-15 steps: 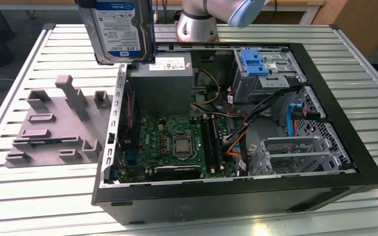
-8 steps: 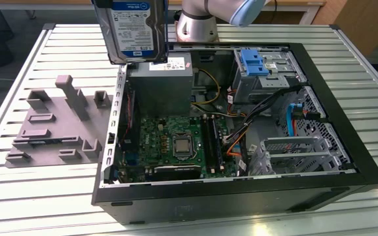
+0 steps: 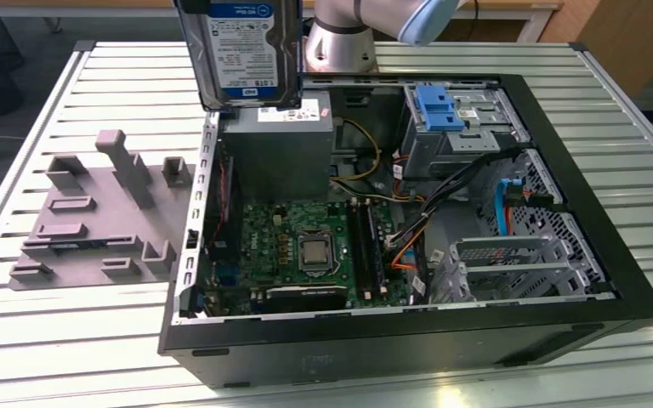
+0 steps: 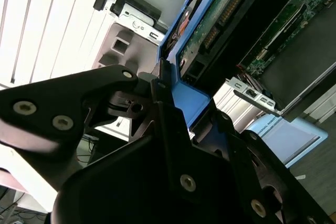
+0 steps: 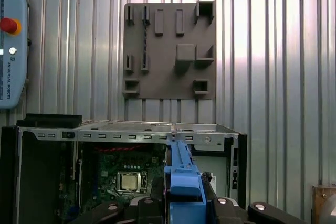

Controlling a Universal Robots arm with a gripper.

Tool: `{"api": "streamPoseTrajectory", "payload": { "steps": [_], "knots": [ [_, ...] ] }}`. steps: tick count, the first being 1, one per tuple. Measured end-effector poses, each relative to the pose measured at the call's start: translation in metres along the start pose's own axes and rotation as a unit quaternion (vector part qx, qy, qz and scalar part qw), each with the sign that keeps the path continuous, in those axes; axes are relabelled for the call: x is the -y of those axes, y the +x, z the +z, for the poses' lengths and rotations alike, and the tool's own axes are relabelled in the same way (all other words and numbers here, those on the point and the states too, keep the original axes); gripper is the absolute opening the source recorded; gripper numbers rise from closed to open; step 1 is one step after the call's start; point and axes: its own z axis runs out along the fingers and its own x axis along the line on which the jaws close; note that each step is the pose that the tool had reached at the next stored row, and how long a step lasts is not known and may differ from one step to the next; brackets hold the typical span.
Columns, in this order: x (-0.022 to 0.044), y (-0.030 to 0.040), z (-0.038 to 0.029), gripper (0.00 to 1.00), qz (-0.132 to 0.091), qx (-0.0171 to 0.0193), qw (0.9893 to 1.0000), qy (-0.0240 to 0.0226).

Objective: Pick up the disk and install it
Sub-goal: 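Pick up the disk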

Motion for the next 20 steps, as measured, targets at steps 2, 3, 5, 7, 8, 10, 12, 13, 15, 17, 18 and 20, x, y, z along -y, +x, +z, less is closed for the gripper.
{"api": "streamPoseTrajectory", "payload": {
  "steps": [2, 3, 5, 7, 8, 10, 12, 13, 15, 17, 18, 20],
  "knots": [
    [0.0002, 0.0007, 0.0, 0.36, 0.0, 0.0, 1.0, 0.0],
    [0.0002, 0.0026, 0.0, 0.36, 0.0, 0.0, 1.0, 0.0],
    [0.0001, 0.0077, 0.0002, 0.36, 0.0, 0.0, 1.0, 0.0],
    [0.0002, 0.014, 0.0003, 0.36, 0.0, -0.0002, 1.0, 0.0],
    [0.0002, 0.0176, 0.0003, 0.36, 0.0, -0.0004, 1.0, 0.0],
    [0.0002, 0.0236, 0.0004, 0.36, 0.0, -0.0008, 1.0, 0.0],
    [0.0009, 0.0254, 0.0005, 0.36, 0.0, -0.0014, 1.0, 0.0],
    [0.0022, 0.0254, 0.0005, 0.36, 0.0, -0.0017, 1.0, 0.0],
    [0.0072, 0.0255, 0.0004, 0.36, 0.0, -0.0019, 1.0, 0.0],
    [0.013, 0.0255, 0.0004, 0.36, 0.0, -0.0019, 1.0, 0.0],
    [0.0159, 0.0255, 0.0004, 0.36, 0.0, -0.0019, 1.0, 0.0],
    [0.0215, 0.0255, 0.0003, 0.36, 0.0, -0.0019, 1.0, 0.0]
  ]
}}
